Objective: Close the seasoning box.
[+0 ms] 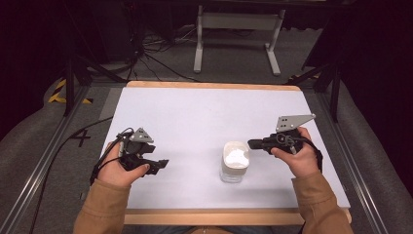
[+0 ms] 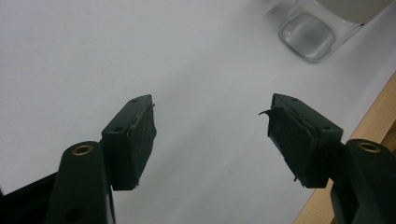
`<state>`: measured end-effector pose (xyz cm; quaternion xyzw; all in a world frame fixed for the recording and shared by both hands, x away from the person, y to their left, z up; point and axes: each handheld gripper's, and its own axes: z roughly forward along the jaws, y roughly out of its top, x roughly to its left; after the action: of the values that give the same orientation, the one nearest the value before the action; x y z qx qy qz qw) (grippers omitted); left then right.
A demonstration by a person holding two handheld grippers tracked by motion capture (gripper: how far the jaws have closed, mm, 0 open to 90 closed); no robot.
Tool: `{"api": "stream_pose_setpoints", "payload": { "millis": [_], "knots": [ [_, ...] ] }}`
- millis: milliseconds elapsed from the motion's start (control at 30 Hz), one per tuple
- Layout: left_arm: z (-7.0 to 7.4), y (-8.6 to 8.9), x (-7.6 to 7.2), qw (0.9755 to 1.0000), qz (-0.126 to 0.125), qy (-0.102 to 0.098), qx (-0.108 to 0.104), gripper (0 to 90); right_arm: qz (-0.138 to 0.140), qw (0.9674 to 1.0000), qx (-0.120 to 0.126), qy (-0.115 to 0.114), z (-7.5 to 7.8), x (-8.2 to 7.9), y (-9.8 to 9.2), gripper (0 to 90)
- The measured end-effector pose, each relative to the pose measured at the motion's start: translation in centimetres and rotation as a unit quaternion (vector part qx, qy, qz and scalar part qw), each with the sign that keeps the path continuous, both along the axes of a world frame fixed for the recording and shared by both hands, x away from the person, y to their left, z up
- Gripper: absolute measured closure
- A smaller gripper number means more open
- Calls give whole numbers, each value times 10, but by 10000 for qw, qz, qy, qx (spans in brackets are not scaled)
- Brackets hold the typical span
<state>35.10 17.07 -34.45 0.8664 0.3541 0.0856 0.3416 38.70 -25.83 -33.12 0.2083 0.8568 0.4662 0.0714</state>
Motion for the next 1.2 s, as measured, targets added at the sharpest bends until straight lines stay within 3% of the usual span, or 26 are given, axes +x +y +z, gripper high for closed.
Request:
{"api": "stream_pose_setpoints", "payload": {
  "millis": [200,233,400,500,633,767,1000,1200],
  "knots": [
    [0,-2,2,10000,-69,-26,28,325,-93,9998,157,-49,2,-3,-3,884],
    [1,-1,2,10000,-53,8,27,325,-180,9996,230,-47,3,-3,-4,829],
    [2,-1,3,10000,26,-33,-39,325,-509,9979,396,-35,7,-5,-11,771],
    [3,-1,6,9998,27,-195,-49,326,-695,9965,459,-97,10,-7,-18,733],
    [3,-2,6,10000,35,-67,-41,327,-1080,9921,609,-197,16,-10,-32,655],
    [3,-3,8,9999,-20,-109,-53,326,-1368,9882,594,-352,21,-14,-44,561],
    [2,-3,12,10000,-16,-20,-76,322,-1737,9825,552,-378,21,-17,-66,511],
    [1,-3,16,10000,-7,-8,-67,322,-2124,9765,191,-305,14,-15,-82,476]
  ]
}}
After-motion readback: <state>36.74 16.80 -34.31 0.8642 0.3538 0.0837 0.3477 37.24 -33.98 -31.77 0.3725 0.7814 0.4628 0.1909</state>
